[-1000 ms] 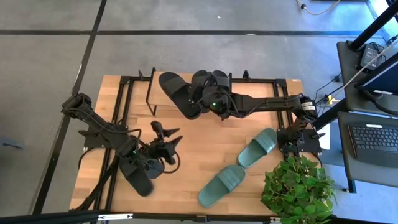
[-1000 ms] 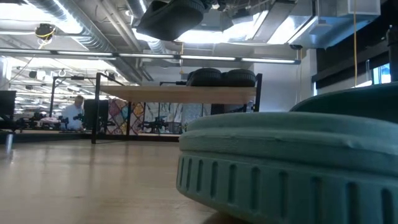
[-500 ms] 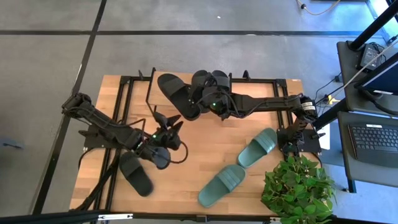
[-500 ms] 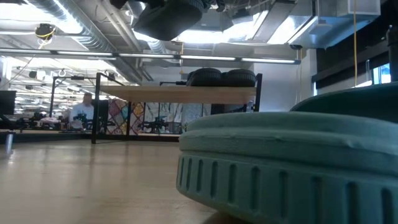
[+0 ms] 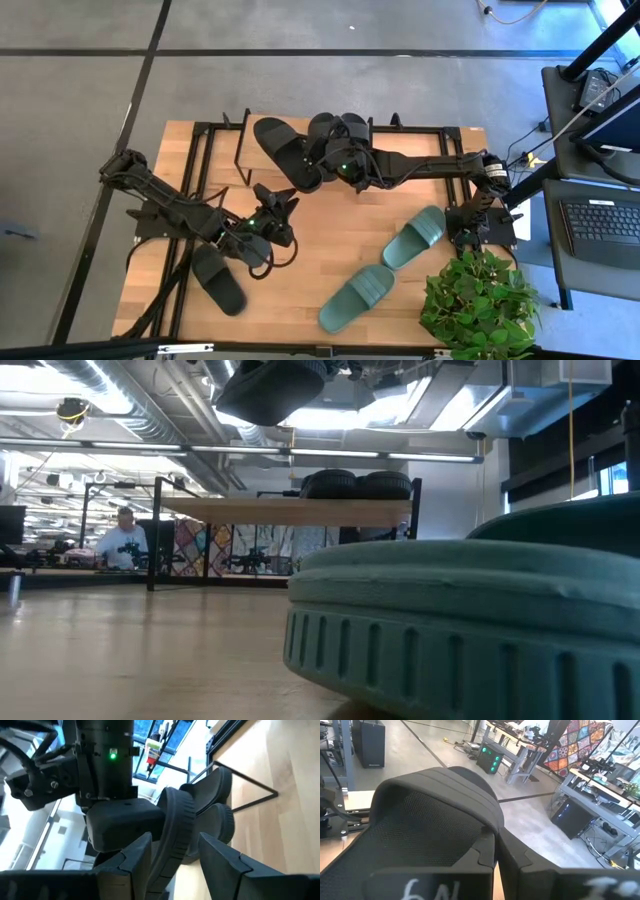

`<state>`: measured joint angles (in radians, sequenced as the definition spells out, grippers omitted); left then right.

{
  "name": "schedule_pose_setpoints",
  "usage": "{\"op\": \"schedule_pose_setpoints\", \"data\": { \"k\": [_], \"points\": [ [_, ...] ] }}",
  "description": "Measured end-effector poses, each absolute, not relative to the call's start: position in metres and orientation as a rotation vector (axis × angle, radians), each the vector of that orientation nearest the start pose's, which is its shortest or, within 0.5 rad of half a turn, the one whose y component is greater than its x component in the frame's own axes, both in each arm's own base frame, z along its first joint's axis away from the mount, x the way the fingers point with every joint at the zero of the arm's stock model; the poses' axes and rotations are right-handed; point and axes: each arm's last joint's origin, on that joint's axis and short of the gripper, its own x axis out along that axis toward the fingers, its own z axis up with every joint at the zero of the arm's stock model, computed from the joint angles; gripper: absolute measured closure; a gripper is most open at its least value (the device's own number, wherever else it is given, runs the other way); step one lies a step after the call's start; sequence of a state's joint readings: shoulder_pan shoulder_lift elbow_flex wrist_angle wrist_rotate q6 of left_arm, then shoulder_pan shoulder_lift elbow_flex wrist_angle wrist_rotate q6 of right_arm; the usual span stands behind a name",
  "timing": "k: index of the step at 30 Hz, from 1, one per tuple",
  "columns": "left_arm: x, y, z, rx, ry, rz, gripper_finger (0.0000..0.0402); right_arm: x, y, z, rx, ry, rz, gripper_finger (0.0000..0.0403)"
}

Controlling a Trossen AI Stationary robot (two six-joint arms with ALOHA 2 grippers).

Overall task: Pick and place slides into the shelf
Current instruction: Put the black slide on the shelf

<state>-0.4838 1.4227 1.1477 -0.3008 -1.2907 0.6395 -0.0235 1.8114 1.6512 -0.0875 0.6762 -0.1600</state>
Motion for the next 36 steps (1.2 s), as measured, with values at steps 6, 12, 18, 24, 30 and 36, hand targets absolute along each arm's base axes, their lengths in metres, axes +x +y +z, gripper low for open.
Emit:
{"op": "schedule_pose_setpoints", "data": {
  "k": [6, 12, 18, 24, 30, 36],
  "points": [
    [0.28, -0.104, 0.314, 1.041, 0.641, 0.634, 0.0249, 0.421, -0.027, 0.358, -0.233, 0.294, -0.674, 0.0395],
    [0.283, -0.097, 0.313, 1.037, 0.657, 0.648, 0.0249, 0.421, -0.027, 0.358, -0.232, 0.294, -0.674, 0.0395],
    [0.283, -0.093, 0.311, 1.053, 0.687, 0.631, 0.0249, 0.422, -0.027, 0.358, -0.208, 0.282, -0.661, 0.0395],
    [0.281, -0.092, 0.308, 1.085, 0.717, 0.617, 0.0249, 0.423, -0.026, 0.359, -0.172, 0.258, -0.637, 0.0395],
    [0.281, -0.091, 0.309, 1.19, 0.763, 0.611, 0.0249, 0.424, -0.023, 0.359, -0.115, 0.241, -0.553, 0.0395],
    [0.281, -0.091, 0.309, 1.185, 0.761, 0.615, 0.0249, 0.424, -0.024, 0.359, -0.115, 0.241, -0.557, 0.0395]
  ]
}}
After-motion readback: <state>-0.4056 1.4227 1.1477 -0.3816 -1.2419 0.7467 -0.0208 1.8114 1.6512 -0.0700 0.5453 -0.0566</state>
